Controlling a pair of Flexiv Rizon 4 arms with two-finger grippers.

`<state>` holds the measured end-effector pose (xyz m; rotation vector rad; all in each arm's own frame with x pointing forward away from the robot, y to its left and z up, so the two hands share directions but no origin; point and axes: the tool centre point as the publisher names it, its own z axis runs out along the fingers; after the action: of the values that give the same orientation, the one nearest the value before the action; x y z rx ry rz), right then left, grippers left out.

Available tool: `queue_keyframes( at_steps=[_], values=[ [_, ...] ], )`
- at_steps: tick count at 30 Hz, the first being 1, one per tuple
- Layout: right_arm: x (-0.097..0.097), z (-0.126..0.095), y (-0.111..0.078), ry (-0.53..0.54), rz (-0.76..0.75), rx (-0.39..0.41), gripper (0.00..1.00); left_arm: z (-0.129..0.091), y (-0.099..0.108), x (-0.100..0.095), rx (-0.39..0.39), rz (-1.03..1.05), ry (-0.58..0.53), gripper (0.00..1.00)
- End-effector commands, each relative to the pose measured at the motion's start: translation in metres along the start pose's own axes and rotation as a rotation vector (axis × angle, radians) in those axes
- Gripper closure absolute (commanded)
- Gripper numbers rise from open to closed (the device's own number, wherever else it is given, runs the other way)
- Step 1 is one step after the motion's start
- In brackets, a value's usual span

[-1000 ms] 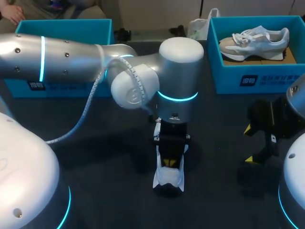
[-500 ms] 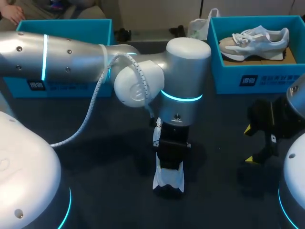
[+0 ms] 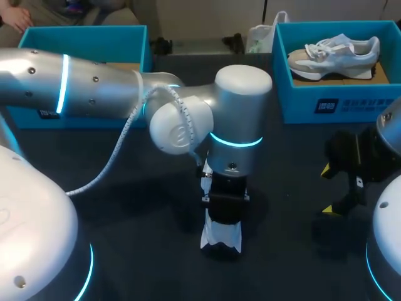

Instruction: Take the shoe out of the shoebox, open the shoe tongue, remove and reinsert the insole, then place the shoe into the shoebox

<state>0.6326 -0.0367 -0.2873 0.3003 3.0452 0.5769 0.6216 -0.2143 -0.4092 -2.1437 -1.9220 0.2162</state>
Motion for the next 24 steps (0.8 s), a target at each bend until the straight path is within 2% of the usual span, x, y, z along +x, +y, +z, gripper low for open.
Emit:
queue_keyframes(
  at_steps=[1, 8, 16, 22, 24],
  values=[
    [0.001, 0.001, 0.000, -0.003, 0.000, 0.001, 0.00, -0.004, 0.015, 0.012, -0.067, -0.013, -0.011, 1.00],
    [0.001, 0.001, 0.000, -0.003, 0.000, 0.001, 0.00, -0.019, 0.023, 0.016, -0.099, -0.023, -0.016, 1.00],
    [0.001, 0.001, 0.000, -0.003, 0.000, 0.001, 0.00, -0.044, 0.009, 0.018, -0.104, 0.035, -0.043, 1.00],
    [0.001, 0.001, 0.000, -0.003, 0.000, 0.001, 0.00, -0.041, 0.019, 0.014, -0.143, 0.045, 0.031, 1.00],
    [0.001, 0.001, 0.000, -0.003, 0.000, 0.001, 0.00, -0.037, 0.023, 0.014, -0.149, 0.050, 0.091, 1.00]
  ],
)
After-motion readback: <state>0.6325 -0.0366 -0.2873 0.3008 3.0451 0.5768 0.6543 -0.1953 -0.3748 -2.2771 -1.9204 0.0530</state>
